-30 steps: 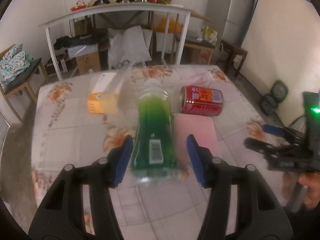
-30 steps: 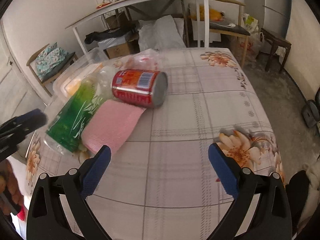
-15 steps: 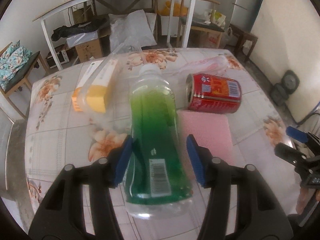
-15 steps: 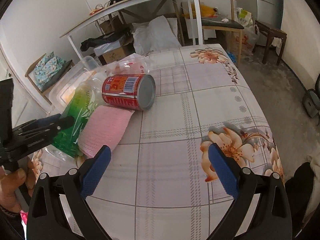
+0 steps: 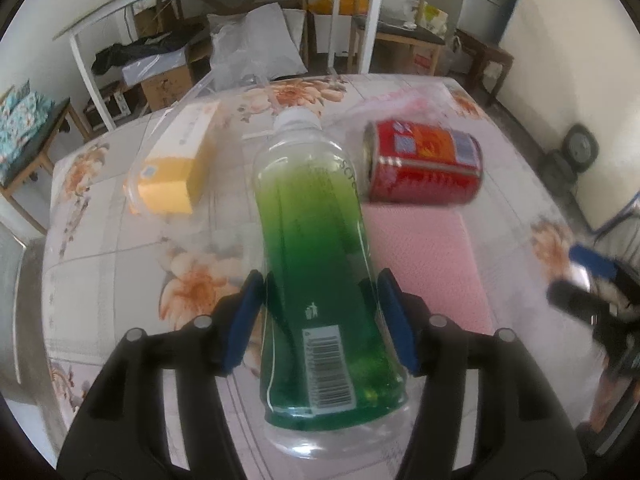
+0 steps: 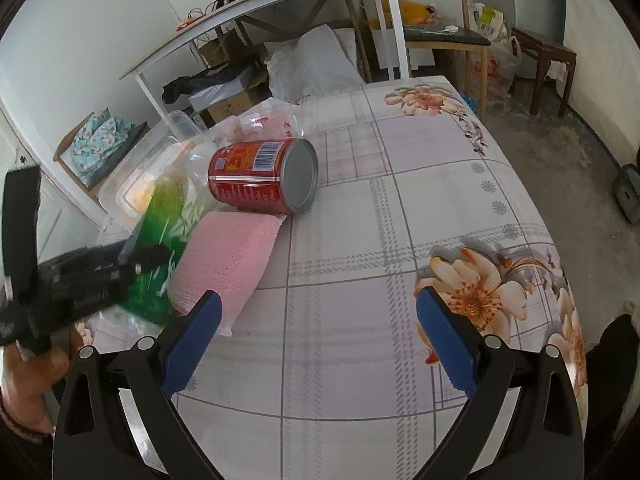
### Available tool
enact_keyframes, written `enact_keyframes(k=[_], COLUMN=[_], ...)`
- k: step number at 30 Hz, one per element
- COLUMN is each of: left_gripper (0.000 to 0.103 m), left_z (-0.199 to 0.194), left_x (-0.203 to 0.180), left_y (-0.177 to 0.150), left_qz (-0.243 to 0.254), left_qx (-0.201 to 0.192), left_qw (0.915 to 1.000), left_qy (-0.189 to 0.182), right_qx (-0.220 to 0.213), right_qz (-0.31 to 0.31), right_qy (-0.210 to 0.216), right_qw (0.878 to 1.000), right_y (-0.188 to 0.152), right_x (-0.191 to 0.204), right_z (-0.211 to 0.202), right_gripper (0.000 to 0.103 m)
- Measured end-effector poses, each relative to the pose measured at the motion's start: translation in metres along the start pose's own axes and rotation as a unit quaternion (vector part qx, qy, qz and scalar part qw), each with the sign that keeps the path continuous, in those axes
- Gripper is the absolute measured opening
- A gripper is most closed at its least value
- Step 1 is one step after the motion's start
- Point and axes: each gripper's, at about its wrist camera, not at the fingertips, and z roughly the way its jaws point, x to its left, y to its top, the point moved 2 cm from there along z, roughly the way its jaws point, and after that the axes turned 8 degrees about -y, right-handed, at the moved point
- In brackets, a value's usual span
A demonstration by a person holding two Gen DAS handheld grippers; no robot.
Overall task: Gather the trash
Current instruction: 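Grasp the green bottle with the left gripper while right grasps the pink sponge, then carry the green bottle and pink sponge with both grippers to the blue basket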
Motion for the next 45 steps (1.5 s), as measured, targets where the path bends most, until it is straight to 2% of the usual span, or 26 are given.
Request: enact_keyframes(k=[7,12,17,21,28,30,34,35,36,40,45], left_gripper=[0.052,0.051,0.051,0.051,0.051,0.051,0.052,0.052,0.052,0.051,0.05], left_z=[-0.03,-0.063,-0.074,-0.076,-0.078,-0.078,-0.079,-0.079,-0.078,-0.079,-0.081], left_x=[0.002,0.01,0.013,0.013,0.021,0.024,0.028,0.028,0.028,0.026,0.017], left_y=[-0.04,-0.085,-0.107,-0.11,-0.115,-0.117,-0.118,-0.118,-0.119,-0.121,-0.125], left_qz=[-0.015,-0.05,-0.068,-0.072,-0.08,-0.086,-0.094,-0.095,-0.095,-0.091,-0.072], left_qx=[-0.015,-0.053,-0.075,-0.084,-0.098,-0.102,-0.107,-0.108,-0.109,-0.109,-0.109], left_qw=[0.9998,0.9973,0.9948,0.9937,0.991,0.9897,0.9877,0.9874,0.9873,0.9874,0.9895], left_qy=[0.005,-0.001,-0.01,-0.019,-0.045,-0.053,-0.065,-0.066,-0.067,-0.068,-0.061], right_qx=[0.004,0.011,0.025,0.034,0.057,0.047,0.044,0.039,0.033,0.026,0.027], right_qz=[-0.008,0.015,0.05,0.069,0.056,0.04,0.007,-0.005,-0.014,-0.029,-0.021], right_qy=[0.005,0.021,0.01,-0.004,-0.028,-0.057,-0.08,-0.09,-0.1,-0.09,-0.056], right_qw=[1.0,1.0,0.998,0.997,0.996,0.996,0.996,0.995,0.994,0.995,0.998], right_y=[0.0,0.01,0.016,0.016,0.008,0.007,0.001,-0.001,-0.001,-0.004,-0.014], right_x=[0.011,0.034,0.058,0.073,0.094,0.098,0.103,0.104,0.105,0.103,0.094], right_z=[0.001,0.015,0.034,0.046,0.07,0.071,0.072,0.072,0.071,0.067,0.054], right_gripper=[0.095,0.095,0.095,0.095,0.097,0.097,0.096,0.091,0.08,0.076,0.073])
